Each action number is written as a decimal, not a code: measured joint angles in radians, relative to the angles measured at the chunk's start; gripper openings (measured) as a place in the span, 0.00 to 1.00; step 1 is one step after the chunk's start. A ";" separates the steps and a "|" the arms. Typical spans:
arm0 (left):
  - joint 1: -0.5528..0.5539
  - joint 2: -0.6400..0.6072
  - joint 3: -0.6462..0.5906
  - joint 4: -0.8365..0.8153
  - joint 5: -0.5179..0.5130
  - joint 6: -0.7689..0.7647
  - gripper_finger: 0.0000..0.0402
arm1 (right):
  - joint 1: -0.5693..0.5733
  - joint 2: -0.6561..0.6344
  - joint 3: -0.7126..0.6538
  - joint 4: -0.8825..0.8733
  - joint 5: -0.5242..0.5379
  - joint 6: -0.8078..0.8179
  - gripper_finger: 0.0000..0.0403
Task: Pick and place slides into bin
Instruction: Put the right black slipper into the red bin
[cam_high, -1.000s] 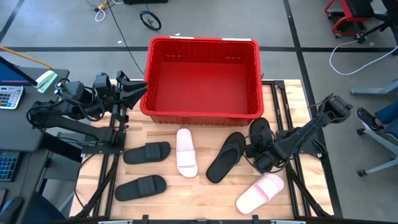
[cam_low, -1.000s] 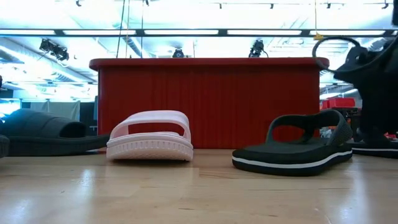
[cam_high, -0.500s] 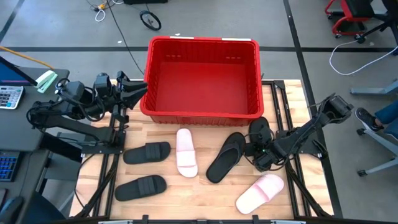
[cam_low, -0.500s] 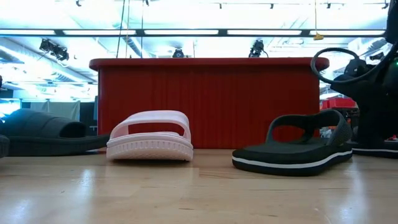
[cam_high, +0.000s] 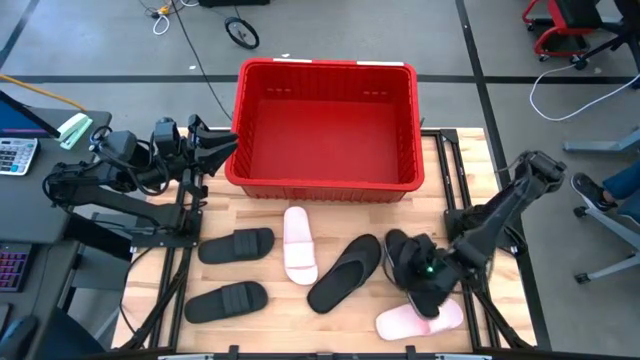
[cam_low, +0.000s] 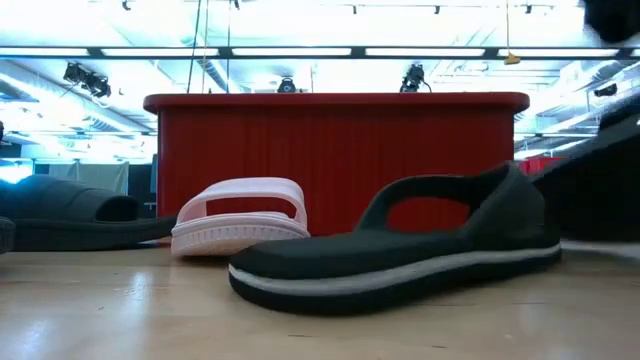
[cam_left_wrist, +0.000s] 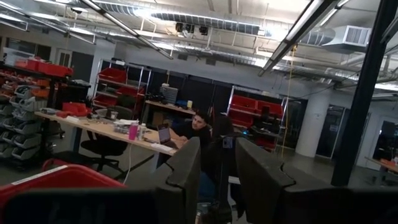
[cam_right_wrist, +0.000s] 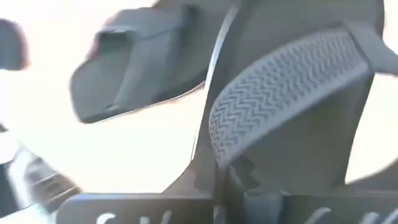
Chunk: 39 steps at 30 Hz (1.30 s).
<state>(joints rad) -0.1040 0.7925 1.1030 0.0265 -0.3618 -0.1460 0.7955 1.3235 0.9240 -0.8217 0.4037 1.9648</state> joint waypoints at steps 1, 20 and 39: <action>0.000 0.000 0.000 -0.001 0.000 0.000 0.27 | 0.014 0.002 0.047 -0.009 0.032 -0.013 0.01; 0.000 0.000 0.000 0.007 -0.050 0.011 0.26 | -0.703 0.048 0.773 0.193 0.282 -1.437 0.01; 0.001 -0.012 0.000 0.268 -0.365 0.536 0.26 | -1.272 0.779 0.797 1.057 -0.421 -1.201 0.01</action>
<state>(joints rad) -0.1028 0.7807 1.1026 0.2948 -0.7268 0.3895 -0.4768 2.1021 1.7214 0.2351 -0.0178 0.7635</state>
